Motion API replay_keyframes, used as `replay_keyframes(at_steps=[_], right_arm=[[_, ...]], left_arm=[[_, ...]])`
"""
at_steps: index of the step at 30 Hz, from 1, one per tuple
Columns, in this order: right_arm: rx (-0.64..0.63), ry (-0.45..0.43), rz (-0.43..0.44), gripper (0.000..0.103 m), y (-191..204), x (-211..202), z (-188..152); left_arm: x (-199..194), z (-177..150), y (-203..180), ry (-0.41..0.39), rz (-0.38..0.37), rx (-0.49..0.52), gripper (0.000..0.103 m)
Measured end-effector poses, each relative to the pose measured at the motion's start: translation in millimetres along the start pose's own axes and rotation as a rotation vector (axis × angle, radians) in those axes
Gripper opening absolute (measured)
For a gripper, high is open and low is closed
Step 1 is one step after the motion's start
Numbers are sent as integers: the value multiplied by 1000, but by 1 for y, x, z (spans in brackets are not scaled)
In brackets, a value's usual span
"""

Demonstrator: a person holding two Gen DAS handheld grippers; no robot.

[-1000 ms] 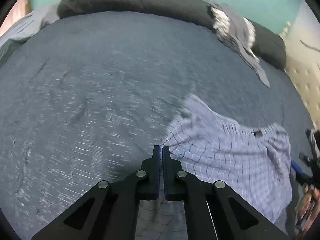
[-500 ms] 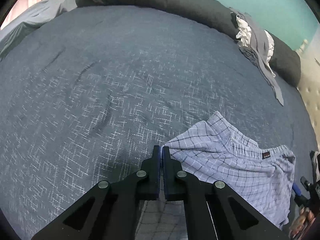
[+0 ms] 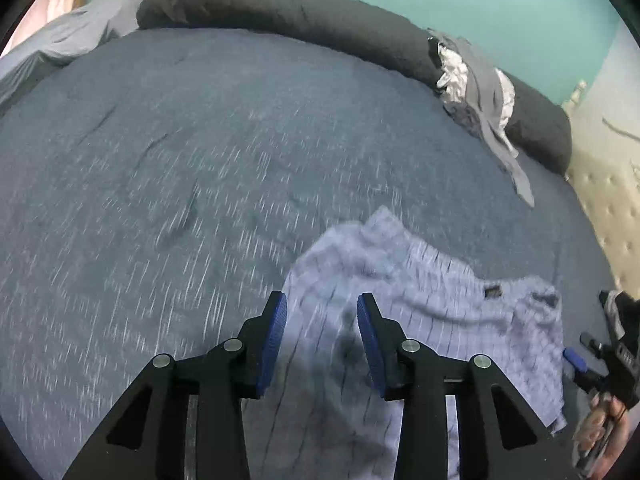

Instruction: Fold clothes

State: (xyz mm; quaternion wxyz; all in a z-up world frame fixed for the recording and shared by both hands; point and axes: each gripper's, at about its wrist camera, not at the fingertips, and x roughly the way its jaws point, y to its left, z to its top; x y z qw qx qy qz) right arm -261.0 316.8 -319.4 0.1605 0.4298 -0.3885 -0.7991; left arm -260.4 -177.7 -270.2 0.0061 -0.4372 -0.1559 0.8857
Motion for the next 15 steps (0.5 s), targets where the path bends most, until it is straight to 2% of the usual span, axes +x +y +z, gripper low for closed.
replay_keyframes(at_steps=[6, 10, 13, 15], right_arm=[[-44, 1, -45, 52, 14, -2, 18], [-46, 67, -65, 52, 26, 19, 42], [-74, 132, -81, 60, 41, 40, 62], [-76, 176, -110, 61, 46, 55, 75]], left_arm=[[22, 31, -11, 21, -54, 64, 41], [40, 43, -19, 66, -79, 100, 45], [48, 46, -21, 92, -93, 114, 46], [50, 47, -17, 101, -103, 106, 46]])
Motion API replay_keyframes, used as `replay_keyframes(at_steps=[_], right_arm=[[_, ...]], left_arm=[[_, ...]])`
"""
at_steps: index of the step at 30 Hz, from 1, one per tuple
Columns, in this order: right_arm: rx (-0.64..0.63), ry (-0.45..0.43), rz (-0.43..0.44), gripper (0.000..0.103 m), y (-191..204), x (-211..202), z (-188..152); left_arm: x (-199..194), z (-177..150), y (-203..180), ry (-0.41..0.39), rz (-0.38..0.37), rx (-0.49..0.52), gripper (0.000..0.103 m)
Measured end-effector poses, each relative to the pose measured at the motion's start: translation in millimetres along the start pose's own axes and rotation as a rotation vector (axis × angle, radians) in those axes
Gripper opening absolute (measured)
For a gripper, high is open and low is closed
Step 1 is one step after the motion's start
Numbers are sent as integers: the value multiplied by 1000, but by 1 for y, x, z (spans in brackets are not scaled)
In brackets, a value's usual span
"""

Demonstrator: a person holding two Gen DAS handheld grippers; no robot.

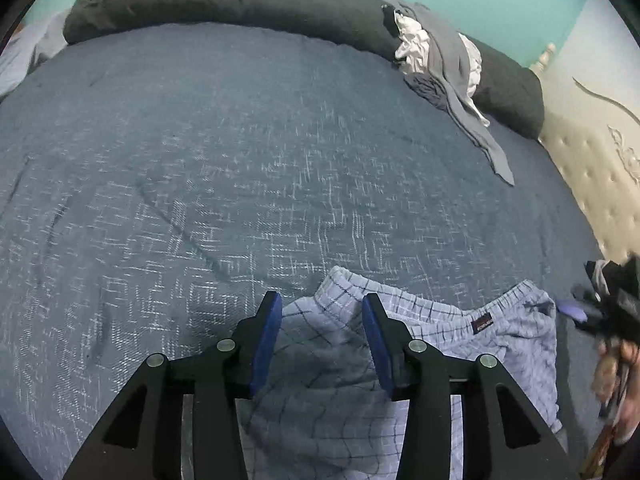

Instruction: Fold clothes

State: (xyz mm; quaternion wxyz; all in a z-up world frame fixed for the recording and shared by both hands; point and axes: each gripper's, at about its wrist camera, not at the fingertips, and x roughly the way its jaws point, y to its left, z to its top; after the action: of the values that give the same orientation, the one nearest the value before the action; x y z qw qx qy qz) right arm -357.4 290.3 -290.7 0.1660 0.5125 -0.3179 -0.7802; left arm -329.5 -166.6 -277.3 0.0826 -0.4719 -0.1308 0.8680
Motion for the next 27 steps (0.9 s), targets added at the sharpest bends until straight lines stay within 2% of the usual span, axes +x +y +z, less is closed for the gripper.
replay_keyframes(at_steps=[5, 6, 7, 9, 10, 11, 12, 14, 17, 20, 21, 22, 24, 27], right_arm=[[-83, 114, -85, 61, 17, 33, 21], [-95, 133, -95, 61, 19, 39, 22], [-105, 151, -103, 60, 21, 45, 23], [-101, 170, -100, 43, 19, 55, 23], [-96, 174, -96, 38, 17, 59, 23], [-93, 167, -87, 28, 16, 61, 24], [-104, 160, -81, 14, 16, 61, 23], [-128, 142, -67, 7, 17, 60, 22], [-175, 77, -27, 6, 21, 39, 18], [-287, -7, -9, 6, 34, 14, 17], [-299, -9, 3, 6, 36, 11, 17], [-311, -11, 15, 6, 37, 9, 17], [-330, 2, 1, 6, 40, 12, 20], [-335, 20, -21, 6, 32, 15, 19]], left_arm=[[1, -3, 6, 20, 0, 19, 45], [2, -3, 5, 23, 6, 31, 42], [2, -4, 5, 24, 8, 41, 30], [4, -4, 6, 30, -3, 33, 15], [4, -4, 5, 30, -8, 33, 12], [5, -4, 5, 29, -13, 34, 9], [5, -4, 4, 29, -18, 35, 1], [3, -3, 3, 21, -23, 41, 0], [-6, -1, -1, -10, -21, 50, 0], [-14, 7, -3, -40, -16, 54, 0], [-16, 9, -4, -50, -14, 55, 0], [-14, 12, -6, -39, -18, 55, 0], [-1, 14, -7, 32, -53, 39, 0], [9, 8, -14, 80, -24, 65, 5]])
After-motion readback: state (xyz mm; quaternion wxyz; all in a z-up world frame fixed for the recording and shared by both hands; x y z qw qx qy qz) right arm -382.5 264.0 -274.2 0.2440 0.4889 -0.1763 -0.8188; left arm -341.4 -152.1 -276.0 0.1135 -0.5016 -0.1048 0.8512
